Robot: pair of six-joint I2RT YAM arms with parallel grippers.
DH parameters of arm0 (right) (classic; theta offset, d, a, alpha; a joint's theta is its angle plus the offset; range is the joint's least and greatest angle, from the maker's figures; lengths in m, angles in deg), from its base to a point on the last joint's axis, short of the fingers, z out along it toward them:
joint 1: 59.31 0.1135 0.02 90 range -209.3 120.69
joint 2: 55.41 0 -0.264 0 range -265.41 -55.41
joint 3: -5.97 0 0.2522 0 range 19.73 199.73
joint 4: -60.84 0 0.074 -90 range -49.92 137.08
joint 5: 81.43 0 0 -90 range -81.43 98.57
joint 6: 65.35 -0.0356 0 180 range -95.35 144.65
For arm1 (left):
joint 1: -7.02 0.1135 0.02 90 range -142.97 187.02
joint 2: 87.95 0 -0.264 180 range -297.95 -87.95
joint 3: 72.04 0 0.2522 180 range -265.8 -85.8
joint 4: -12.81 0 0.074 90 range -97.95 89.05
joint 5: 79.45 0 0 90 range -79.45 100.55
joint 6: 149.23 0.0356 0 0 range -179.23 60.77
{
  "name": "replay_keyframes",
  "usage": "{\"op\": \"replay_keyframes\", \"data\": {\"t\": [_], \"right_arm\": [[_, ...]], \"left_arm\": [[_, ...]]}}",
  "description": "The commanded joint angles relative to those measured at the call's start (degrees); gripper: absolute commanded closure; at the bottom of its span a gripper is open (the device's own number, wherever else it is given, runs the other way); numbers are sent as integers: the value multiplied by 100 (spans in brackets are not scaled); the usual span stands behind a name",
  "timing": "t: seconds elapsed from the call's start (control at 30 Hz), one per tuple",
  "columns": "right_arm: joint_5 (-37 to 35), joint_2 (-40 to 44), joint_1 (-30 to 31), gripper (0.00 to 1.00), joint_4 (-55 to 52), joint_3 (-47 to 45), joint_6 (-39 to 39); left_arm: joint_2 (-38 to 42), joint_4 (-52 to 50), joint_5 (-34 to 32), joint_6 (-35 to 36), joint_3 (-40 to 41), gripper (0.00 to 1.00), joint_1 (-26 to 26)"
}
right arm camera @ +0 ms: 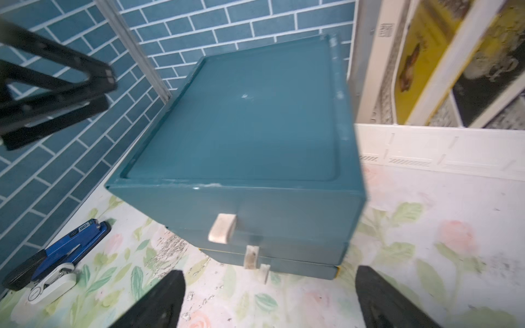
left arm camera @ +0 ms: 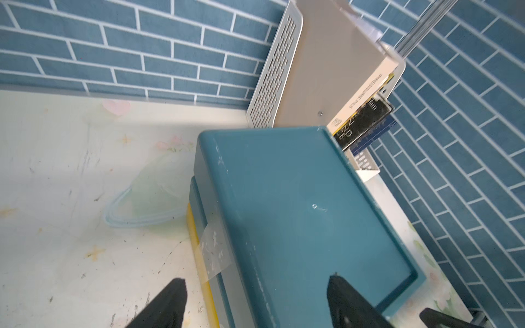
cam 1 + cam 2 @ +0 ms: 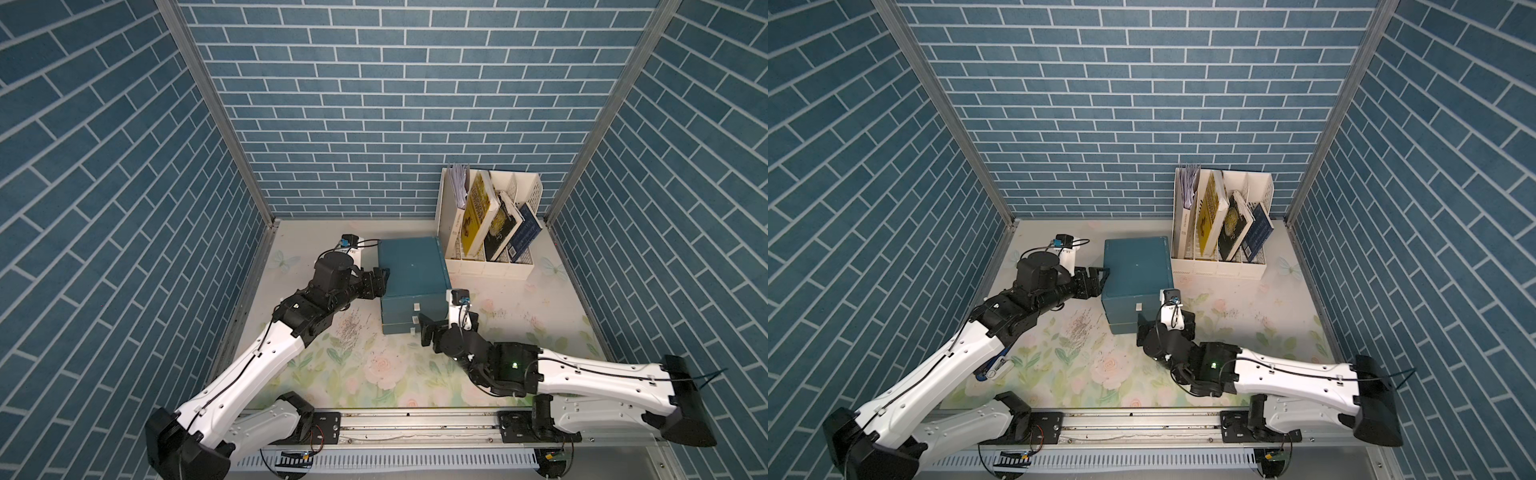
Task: Place the plugs into the drawer by color
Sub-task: Reset both arms
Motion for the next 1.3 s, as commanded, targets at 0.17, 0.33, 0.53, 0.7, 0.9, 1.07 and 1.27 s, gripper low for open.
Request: {"op": "replay_keyframes", "data": {"t": [0.17, 0.33, 0.53, 0.7, 0.9, 1.07, 1.27], "right_arm": [[-1531, 1208, -64, 0, -1403, -573, -1250], [-1536, 1984, -417, 0, -366, -1413, 79], [123, 1296, -3309, 0, -121, -1075, 1389], [633, 802, -5681, 0, 344, -915, 885], [-295, 422, -6409, 6, 276, -951, 558], [-958, 666, -6613, 1, 1673, -1857, 1561], [-724, 418, -7022, 0, 3054, -2781, 1736]], "left_arm": [[576, -28, -1643, 197, -396, 4, 3], [1003, 333, -2957, 559, -16, 0, 12], [902, 1337, -4537, 1218, 718, 0, 75], [137, 1730, -5133, 1004, 866, 0, 640], [-519, 2557, -3848, 793, 1344, 0, 2252], [-1127, 3618, -3820, 1469, 2194, 0, 2632], [-1008, 5164, -3297, 924, 3600, 0, 3122]]}}
